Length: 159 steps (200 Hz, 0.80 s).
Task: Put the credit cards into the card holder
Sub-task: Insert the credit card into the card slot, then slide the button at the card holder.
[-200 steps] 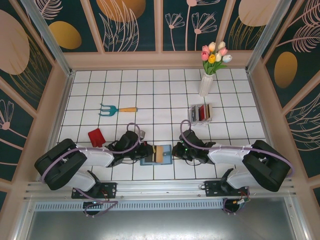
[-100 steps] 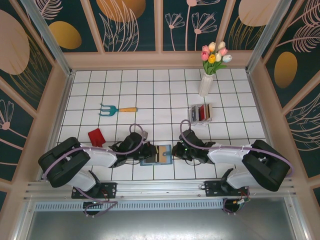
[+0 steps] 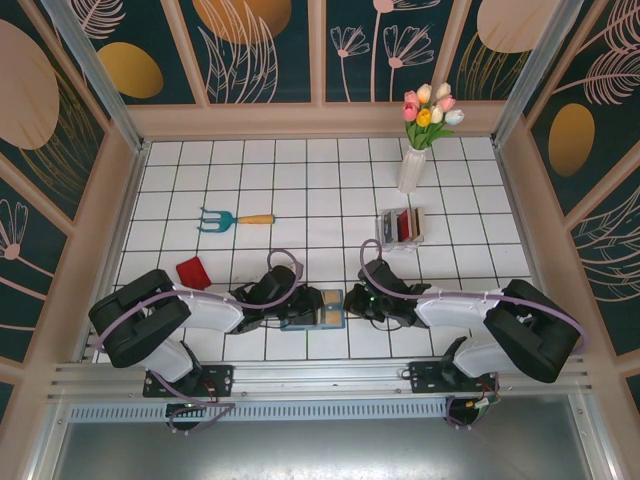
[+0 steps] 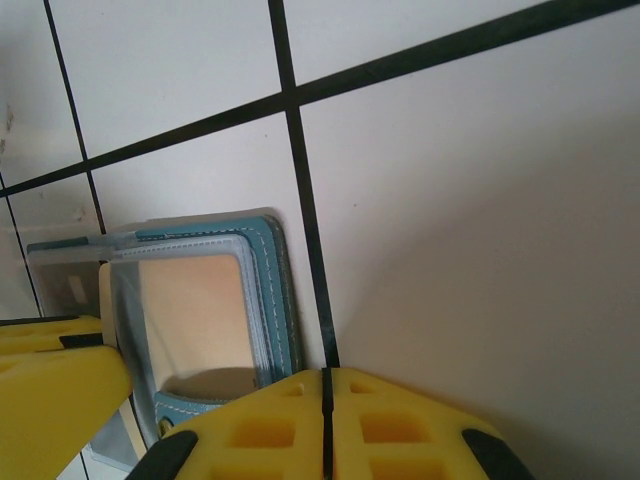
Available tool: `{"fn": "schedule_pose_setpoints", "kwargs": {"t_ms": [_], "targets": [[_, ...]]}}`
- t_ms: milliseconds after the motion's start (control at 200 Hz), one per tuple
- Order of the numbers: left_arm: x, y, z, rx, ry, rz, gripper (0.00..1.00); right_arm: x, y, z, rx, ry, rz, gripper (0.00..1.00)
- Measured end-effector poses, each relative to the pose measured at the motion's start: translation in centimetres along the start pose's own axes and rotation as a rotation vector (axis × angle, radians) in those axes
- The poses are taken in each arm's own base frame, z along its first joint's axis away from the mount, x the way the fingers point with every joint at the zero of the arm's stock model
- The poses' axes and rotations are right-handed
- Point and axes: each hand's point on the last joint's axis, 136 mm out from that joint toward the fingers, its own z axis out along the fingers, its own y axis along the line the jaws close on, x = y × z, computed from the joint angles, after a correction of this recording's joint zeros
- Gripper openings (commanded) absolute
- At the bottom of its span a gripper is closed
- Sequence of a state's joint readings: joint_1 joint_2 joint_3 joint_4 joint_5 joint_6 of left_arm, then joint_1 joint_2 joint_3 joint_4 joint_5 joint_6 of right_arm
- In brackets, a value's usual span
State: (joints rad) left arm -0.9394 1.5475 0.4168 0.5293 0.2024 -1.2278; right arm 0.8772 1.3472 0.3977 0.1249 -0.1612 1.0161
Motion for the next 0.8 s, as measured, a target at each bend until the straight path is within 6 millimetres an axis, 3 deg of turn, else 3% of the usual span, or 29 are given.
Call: {"fn": "schedule_pose_setpoints", "kwargs": {"t_ms": [180, 345, 445, 570, 686, 796], "targets": [[-0.2, -0.6, -0.3, -0.026, -0.011, 0.038, 0.35, -0.1, -0.2, -0.3, 0.021, -0.017, 0.003, 0.14], [-0.7, -0.4, -1.5, -0.082, -0.047, 0.076, 0.41, -1.1, -0.4, -1.7, 0.075, -0.069, -0.022, 0.25], [-1.1, -0.4, -2.3, -0.100, -0.076, 0.091, 0.41, -1.9, 0.9, -2.7, 0.069, -0.098, -0.058, 0.25], [-1.6, -0.7, -2.9, -0.097, -0.101, 0.101, 0.34, -2.3, 3.5, -3.4, 0.024, -0.112, -0.115, 0.17], [-2.0, -0.5, -3.3, -0.116, -0.128, 0.096, 0.30, -1.3, 5.5, -3.1, -0.030, -0.074, -0.166, 0.12], [-2.5, 0.2, -3.8, -0.152, -0.162, 0.095, 0.27, 0.2, 7.0, -1.4, -0.028, -0.016, -0.217, 0.09]]}}
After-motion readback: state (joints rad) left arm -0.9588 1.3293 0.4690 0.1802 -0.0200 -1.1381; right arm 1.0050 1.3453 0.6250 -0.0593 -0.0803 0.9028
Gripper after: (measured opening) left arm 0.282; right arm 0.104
